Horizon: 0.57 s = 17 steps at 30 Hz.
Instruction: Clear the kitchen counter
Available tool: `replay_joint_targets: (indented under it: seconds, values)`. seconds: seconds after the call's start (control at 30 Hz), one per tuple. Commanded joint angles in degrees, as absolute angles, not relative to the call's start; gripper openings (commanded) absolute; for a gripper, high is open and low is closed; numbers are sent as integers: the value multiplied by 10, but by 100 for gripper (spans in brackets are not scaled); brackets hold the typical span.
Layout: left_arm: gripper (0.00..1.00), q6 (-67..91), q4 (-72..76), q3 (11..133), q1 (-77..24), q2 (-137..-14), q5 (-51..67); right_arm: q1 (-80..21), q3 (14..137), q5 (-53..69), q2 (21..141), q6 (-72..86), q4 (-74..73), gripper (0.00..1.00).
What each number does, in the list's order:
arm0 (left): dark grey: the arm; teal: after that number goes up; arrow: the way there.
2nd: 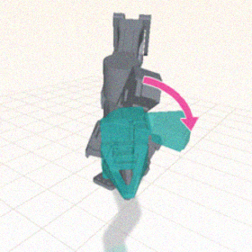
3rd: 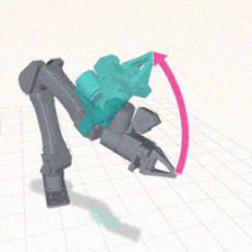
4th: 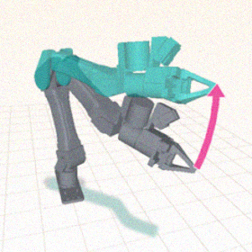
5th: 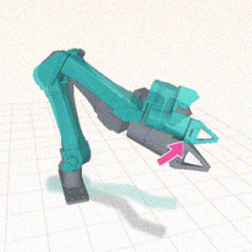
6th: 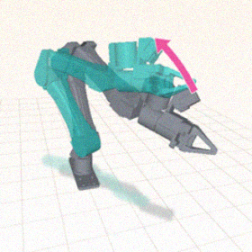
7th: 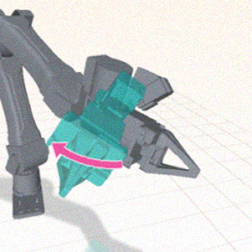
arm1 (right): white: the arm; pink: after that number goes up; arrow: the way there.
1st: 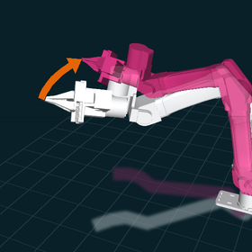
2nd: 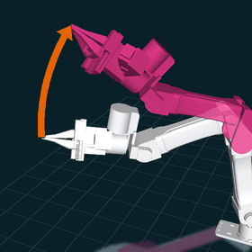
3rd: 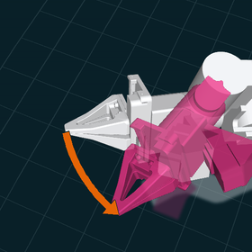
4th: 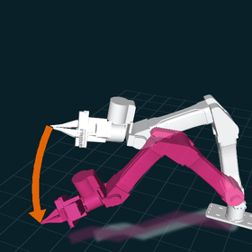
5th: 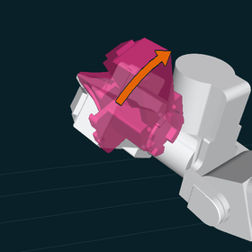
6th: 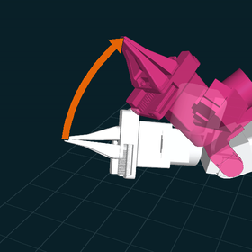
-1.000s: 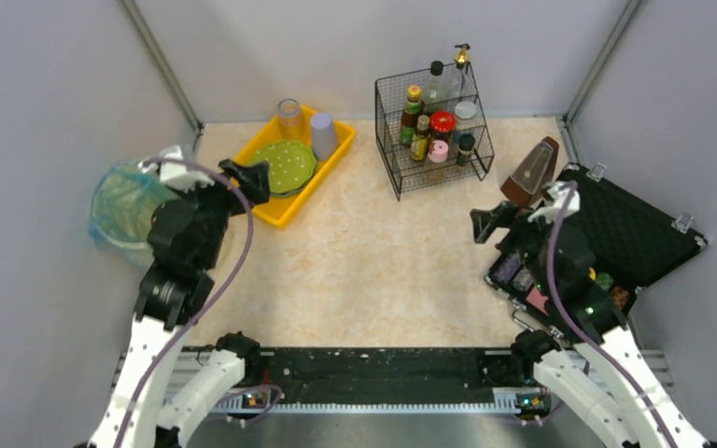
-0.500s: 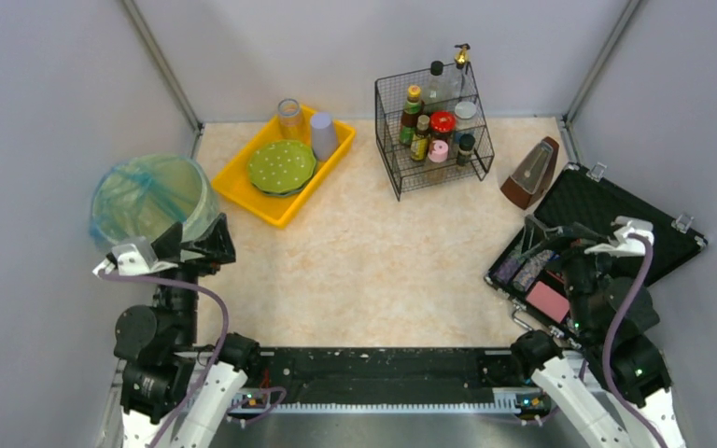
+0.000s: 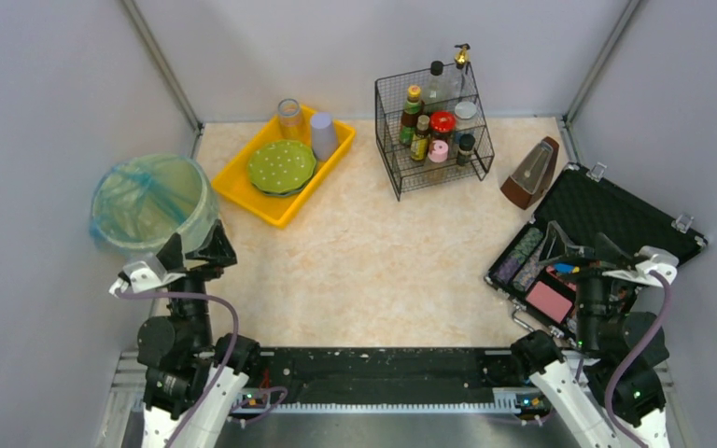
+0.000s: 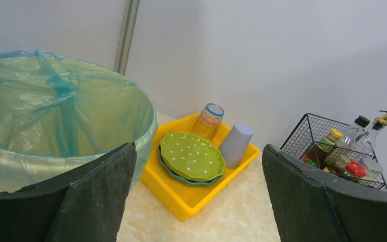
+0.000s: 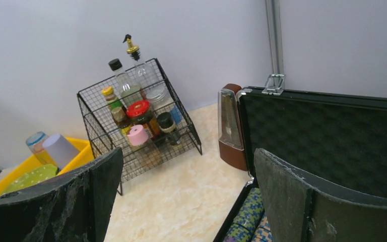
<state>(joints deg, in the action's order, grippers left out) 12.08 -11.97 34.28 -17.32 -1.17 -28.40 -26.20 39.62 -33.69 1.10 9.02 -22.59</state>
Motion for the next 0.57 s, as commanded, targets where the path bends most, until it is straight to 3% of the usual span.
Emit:
replay_joint_targets:
  seconds: [0.0, 0.53]
  values:
    - [99, 119, -81, 327, -174, -10, -287, -263, 384, -372, 9, 73, -202, 99]
    - [99, 118, -73, 322, -150, 0, -303, -246, 381, -395, 9, 79, -200, 99]
